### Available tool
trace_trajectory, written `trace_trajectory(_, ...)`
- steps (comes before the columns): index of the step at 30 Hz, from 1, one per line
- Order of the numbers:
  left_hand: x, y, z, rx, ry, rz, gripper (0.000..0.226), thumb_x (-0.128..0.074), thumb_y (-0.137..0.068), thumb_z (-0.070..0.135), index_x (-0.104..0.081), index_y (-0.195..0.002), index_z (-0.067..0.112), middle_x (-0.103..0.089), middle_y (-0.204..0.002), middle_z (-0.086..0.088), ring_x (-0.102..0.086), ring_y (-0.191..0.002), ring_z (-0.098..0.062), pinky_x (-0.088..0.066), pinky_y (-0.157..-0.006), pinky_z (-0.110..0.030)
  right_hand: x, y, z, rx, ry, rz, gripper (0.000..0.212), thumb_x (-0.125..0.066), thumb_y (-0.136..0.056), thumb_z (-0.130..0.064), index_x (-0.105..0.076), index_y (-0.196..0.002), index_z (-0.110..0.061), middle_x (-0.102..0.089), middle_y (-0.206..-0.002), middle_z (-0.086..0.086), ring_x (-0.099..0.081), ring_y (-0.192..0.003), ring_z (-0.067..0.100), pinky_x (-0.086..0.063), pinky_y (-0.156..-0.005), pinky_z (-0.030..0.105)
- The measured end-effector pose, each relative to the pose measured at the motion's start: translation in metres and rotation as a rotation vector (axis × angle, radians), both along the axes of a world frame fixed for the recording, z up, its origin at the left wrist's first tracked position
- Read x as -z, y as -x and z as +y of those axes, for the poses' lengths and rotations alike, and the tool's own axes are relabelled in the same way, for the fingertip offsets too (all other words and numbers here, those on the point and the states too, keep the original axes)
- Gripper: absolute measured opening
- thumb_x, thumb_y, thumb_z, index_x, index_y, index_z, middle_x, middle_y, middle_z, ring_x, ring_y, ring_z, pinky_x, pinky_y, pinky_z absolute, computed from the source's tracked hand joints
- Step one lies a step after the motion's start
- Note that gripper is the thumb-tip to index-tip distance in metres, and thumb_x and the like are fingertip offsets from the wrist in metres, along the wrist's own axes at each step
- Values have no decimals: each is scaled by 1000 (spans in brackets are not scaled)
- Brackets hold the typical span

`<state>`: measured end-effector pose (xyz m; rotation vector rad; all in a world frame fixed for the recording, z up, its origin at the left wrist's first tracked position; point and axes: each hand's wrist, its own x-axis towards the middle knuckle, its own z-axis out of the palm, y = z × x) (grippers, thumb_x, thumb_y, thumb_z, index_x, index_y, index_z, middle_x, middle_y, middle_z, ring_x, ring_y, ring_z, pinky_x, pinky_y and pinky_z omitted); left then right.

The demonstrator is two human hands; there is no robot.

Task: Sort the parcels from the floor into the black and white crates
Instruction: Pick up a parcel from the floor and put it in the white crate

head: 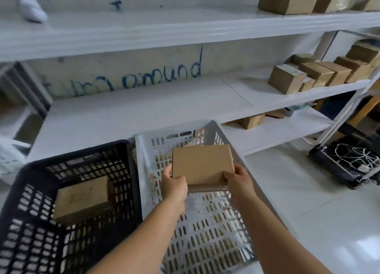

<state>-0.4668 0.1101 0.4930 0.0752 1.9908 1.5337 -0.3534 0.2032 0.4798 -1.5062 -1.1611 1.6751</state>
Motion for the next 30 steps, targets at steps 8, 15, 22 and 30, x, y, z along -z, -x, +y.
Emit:
trace_trajectory(8,58,30,43,-299,180,-83,39,-46,-94,4,-50,-130,17,-62,-120,-9,-60,-82,-22,-46,-63,-26,62,59,46,-205,37,-120,51,-50,-90,-2,-47,-138,-18,-59,-119,5,-55,-93,20,-42,-64,25)
trace_trajectory(15,114,43,63,-479,200,-196,43,-48,-96,5,-46,-137,15,-58,-126,-10,-57,-109,-29,-45,-92,-33,133,91,64,-328,156,-307,50,-42,-94,-10,-40,-140,-31,-61,-119,11,-49,-66,19,-34,-45,25)
trace_trajectory(22,145,71,79,-662,209,-358,44,-56,-93,11,-39,-133,1,-53,-130,-21,-55,-115,-36,-44,-93,-37,171,128,79,-378,213,-390,52,-39,-97,-17,-35,-143,-40,-56,-114,2,-39,-56,10,-33,-46,24)
trace_trajectory(30,169,83,90,-679,198,-450,37,-53,-94,14,-47,-128,1,-58,-124,-20,-57,-113,-37,-48,-92,-42,184,154,83,-436,199,-400,52,-43,-96,-14,-37,-143,-34,-61,-114,14,-45,-54,17,-38,-49,29)
